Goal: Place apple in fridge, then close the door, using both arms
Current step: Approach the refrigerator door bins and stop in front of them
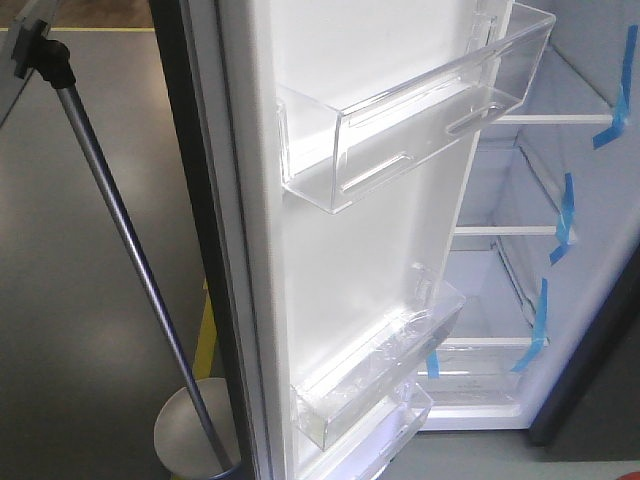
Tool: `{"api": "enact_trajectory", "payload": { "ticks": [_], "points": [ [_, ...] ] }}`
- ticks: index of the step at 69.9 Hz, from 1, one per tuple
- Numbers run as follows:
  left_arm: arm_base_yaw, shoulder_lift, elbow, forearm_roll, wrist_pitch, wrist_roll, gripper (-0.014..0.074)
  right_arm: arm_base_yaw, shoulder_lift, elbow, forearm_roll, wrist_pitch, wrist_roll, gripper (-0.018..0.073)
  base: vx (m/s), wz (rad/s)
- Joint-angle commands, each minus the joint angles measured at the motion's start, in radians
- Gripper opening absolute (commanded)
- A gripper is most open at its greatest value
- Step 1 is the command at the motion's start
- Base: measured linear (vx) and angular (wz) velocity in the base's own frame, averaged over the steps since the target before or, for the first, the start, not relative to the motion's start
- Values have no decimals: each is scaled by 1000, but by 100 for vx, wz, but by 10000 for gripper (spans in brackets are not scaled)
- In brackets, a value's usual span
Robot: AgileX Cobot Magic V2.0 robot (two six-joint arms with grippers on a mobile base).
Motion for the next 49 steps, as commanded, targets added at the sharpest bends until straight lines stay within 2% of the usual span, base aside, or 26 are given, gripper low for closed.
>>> {"api": "enact_trajectory", "payload": {
  "ticks": [1,49],
  "points": [
    [-4,-5,-31,0,-62,-8,-6,-2,10,-27,8,-65,-3,381,0,0],
    [-4,-5,-31,0,-62,-8,-6,-2,10,-27,8,-65,-4,381,0,0]
  ]
}}
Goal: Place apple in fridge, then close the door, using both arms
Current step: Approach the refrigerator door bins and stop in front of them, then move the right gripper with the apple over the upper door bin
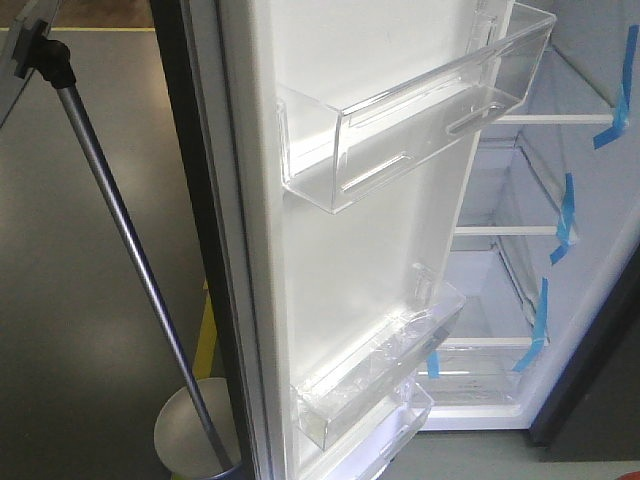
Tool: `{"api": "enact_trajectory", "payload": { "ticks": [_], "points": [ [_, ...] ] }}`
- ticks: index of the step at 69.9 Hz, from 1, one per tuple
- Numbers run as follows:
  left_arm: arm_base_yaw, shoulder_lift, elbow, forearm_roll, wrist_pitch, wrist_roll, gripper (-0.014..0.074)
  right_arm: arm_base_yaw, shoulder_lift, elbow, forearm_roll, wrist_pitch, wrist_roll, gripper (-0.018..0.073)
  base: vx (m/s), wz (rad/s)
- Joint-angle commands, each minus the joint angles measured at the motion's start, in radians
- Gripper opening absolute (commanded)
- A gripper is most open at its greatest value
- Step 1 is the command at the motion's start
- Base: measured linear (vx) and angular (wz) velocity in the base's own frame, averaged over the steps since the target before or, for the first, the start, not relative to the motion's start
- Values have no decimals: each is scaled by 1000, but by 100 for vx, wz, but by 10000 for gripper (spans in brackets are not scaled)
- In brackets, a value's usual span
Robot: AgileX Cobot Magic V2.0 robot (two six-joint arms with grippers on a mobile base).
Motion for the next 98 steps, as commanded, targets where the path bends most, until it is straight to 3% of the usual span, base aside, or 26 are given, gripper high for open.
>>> {"api": "enact_trajectory", "payload": {
  "ticks": [1,38,50,73,98],
  "points": [
    [-4,-5,-31,0,-62,-8,-6,-2,10,-27,8,-65,-4,381,0,0],
    [-4,-5,-31,0,-62,-8,-6,-2,10,-27,3,-85,-4,381,0,0],
    [-4,-5,-31,0,-62,-8,-6,-2,47,-28,-13,-159,36,381,0,0],
    [-4,-5,-31,0,-62,-8,-6,-2,308,-45,-60,-339,57,381,0,0],
    [-4,-5,-31,0,-62,-8,-6,-6,568,-401,-150,-328,70,381,0,0]
  ]
}}
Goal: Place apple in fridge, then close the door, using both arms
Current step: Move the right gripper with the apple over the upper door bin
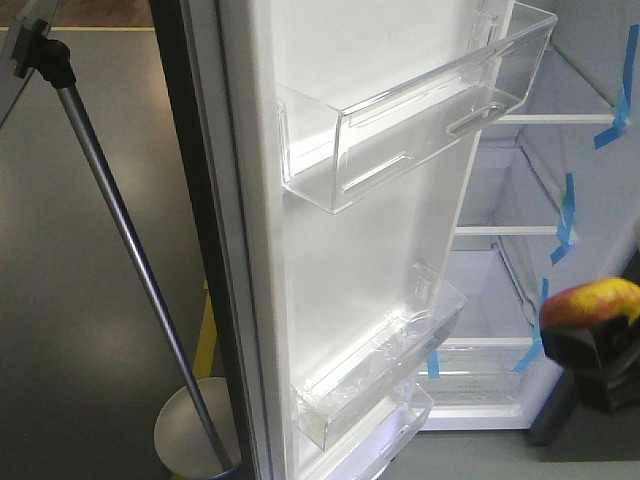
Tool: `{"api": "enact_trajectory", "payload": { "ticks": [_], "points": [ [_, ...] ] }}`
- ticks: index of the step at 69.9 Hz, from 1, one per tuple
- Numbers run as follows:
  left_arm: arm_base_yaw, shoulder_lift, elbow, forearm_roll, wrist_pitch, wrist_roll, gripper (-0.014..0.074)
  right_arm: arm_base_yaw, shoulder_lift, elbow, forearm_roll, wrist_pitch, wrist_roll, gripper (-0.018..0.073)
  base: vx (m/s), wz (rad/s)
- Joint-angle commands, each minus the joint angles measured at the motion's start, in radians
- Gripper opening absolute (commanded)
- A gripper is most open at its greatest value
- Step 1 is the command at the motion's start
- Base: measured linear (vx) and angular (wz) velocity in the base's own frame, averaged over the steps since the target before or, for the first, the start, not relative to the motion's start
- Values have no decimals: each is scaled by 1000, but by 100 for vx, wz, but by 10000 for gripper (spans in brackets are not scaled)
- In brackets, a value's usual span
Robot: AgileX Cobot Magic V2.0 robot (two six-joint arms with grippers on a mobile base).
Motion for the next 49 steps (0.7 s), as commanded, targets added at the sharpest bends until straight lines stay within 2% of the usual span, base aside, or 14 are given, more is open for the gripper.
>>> {"api": "enact_trajectory", "payload": {
  "ticks": [1,15,22,30,49],
  "points": [
    [-4,-5,-31,0,-62,-8,-6,-7,61,-133,-19,-70,7,381,0,0],
    [-4,-5,-31,0,-62,-8,-6,-77,198,-395,10,-76,23,381,0,0],
    [-4,-5,-31,0,-62,-8,-6,-89,252,-511,26,-89,9,381,0,0],
    [-4,-5,-31,0,-62,-8,-6,-89,305,-620,74,-89,-50,381,0,0],
    [-4,-5,-31,0,-62,-8,-6,-88,476,-824,278,-98,-229,381,0,0]
  ]
}}
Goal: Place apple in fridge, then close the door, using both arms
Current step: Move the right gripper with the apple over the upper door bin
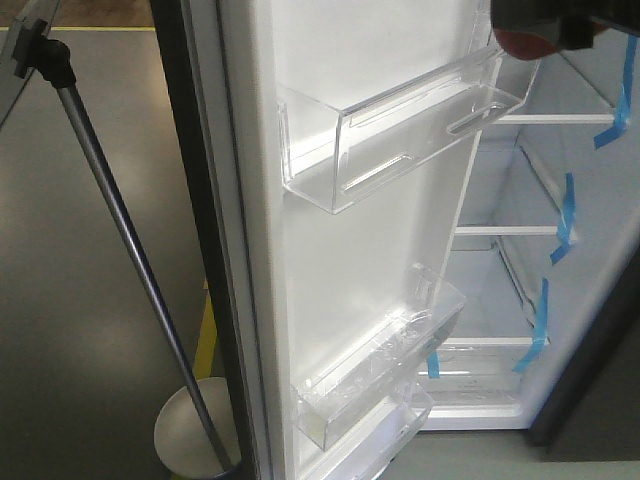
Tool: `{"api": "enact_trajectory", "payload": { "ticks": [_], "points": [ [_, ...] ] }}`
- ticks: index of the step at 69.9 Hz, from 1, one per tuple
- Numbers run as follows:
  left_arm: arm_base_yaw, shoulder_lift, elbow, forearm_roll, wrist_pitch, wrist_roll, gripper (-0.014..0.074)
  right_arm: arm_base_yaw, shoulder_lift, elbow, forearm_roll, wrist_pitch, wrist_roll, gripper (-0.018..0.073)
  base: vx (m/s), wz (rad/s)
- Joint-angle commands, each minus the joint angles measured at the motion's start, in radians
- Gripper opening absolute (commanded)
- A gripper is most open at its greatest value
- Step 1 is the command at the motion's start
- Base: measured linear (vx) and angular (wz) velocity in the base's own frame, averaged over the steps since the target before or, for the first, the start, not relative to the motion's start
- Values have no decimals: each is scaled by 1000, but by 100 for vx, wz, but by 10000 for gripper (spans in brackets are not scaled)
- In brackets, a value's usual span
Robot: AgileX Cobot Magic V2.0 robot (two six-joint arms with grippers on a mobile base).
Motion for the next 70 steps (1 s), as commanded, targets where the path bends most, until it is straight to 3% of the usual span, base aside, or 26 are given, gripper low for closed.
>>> {"api": "enact_trajectory", "payload": {
  "ticks": [1,17,56,70],
  "points": [
    [-4,-5,-31,0,-62,-8,-6,-4,43,-88,88,-92,-75,381,0,0],
    [-4,-5,-31,0,-62,-8,-6,-4,163,-190,190,-130,-193,381,0,0],
    [-4,-5,-31,0,-62,-8,-6,-4,272,-201,139,-193,-216,383,0,0],
    [-4,-5,-31,0,-62,-8,-6,-4,276,-201,137,-188,-215,477,0,0]
  ]
}}
